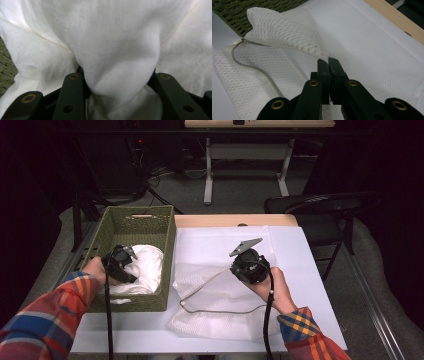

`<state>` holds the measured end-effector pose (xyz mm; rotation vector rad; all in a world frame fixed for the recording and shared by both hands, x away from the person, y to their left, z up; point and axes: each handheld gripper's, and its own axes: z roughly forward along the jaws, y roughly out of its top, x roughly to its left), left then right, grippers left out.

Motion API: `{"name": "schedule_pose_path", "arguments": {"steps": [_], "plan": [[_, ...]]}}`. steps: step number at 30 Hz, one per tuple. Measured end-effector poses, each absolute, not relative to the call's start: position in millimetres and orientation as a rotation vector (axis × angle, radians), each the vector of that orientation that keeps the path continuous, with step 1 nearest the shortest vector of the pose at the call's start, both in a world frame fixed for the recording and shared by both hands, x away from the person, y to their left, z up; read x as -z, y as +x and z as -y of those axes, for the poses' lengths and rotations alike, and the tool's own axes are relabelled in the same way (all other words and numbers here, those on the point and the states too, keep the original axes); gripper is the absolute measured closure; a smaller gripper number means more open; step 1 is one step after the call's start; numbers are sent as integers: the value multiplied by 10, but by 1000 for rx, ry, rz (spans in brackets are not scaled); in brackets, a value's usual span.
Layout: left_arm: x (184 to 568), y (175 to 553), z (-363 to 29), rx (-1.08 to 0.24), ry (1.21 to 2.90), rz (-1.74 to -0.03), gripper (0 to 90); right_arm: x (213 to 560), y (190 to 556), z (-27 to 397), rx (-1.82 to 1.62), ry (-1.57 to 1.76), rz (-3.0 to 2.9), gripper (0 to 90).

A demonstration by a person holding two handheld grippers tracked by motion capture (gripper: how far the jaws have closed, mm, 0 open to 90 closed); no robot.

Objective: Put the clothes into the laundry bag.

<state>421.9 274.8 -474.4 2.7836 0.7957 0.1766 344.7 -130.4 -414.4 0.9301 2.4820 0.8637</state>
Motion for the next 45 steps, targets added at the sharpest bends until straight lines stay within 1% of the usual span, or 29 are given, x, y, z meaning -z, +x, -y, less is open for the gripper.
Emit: {"name": "schedule_pose_path", "arguments": {"steps": [6,13,15,17,19,22,25,26,28,30,31,33,36,37,39,41,42,43,44,45], "plan": [[4557,4161,-2758,-212,2766,-804,612,4149,3454,1336,-863,941,-2479,888],[4309,4106,-2780,-223,2758,-825,630,4151,3454,1332,-862,945,-2477,889],[4226,4088,-2789,-228,2742,-845,656,4152,3457,1335,-861,947,-2480,889],[4132,4070,-2794,-235,2726,-843,720,4161,3463,1337,-862,952,-2483,889],[4157,4079,-2789,-213,2741,-853,731,4168,3468,1337,-859,954,-2487,889],[4283,4126,-2771,-195,2760,-861,706,4175,3461,1326,-856,949,-2491,889],[4425,4199,-2758,-204,2741,-891,598,4186,3458,1314,-854,947,-2497,888],[4462,4225,-2748,-207,2736,-912,521,4190,3459,1313,-852,944,-2501,888],[4517,4264,-2726,-209,2745,-894,360,4198,3464,1312,-849,945,-2504,888],[4578,4324,-2706,-197,2758,-884,226,4205,3472,1316,-850,947,-2506,887],[4606,4351,-2693,-184,2773,-882,178,4206,3471,1316,-849,954,-2505,887],[4663,4393,-2672,-176,2784,-881,107,4201,3470,1318,-849,950,-2502,887],[4799,4457,-2633,-143,2837,-893,50,4193,3457,1313,-848,945,-2503,886],[4834,4464,-2626,-128,2852,-894,48,4191,3454,1311,-848,941,-2504,886],[4875,4471,-2639,-112,2852,-896,103,4189,3449,1312,-849,937,-2504,886],[4919,4457,-2676,-102,2834,-898,252,4188,3446,1314,-847,939,-2503,886],[4923,4449,-2687,-106,2833,-892,356,4186,3443,1317,-848,944,-2501,886],[4928,4432,-2701,-105,2812,-884,434,4185,3443,1318,-846,944,-2502,886],[4923,4424,-2708,-106,2811,-872,496,4182,3443,1321,-848,942,-2501,886],[4920,4411,-2712,-118,2804,-872,537,4181,3443,1321,-848,939,-2502,886]]}}
